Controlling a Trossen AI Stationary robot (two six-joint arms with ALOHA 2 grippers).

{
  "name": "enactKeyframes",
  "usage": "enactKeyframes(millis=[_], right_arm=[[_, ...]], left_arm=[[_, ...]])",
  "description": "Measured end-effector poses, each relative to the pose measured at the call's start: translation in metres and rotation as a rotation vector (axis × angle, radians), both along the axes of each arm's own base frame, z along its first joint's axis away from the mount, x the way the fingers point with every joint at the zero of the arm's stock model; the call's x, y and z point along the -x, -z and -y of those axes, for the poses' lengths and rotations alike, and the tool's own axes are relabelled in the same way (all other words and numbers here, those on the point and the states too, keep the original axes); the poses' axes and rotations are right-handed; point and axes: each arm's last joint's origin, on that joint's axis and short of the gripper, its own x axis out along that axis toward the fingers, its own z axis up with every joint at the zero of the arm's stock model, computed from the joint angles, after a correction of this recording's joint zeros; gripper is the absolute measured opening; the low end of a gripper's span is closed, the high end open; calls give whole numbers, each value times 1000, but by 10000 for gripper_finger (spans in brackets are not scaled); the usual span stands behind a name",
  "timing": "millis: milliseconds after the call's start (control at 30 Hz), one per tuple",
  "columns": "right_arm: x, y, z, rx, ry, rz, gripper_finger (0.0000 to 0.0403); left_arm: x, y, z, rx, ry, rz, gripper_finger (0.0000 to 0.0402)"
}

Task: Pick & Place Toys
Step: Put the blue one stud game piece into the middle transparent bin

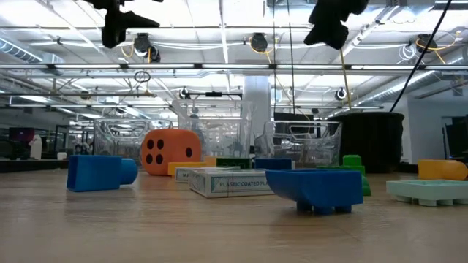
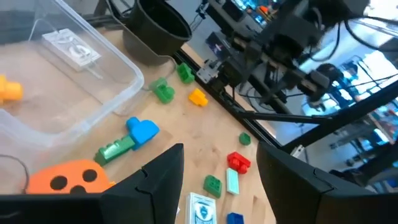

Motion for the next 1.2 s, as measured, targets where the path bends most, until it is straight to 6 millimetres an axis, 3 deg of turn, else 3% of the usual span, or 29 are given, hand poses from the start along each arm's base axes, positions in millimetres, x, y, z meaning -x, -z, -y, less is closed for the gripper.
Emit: enactKeyframes(millis=[167,367,700,933,1200], right_arm=[[-5,36,-14,-72,9,34,187],[-12,62,-15,-203,71,223,187],[-14,61,-16,-243,41,358,187],[-16,59,-8,-222,65,389,187],[-20,41,2,-231,87,575,187]], left_arm=[[-11,9,21,2,0,-51,209],[-30,30,41,78,8,-175,209],[-60,68,62,102,38,-342,209],[-66,76,65,65,61,-368,209],[-65,76,66,38,111,-379,209]])
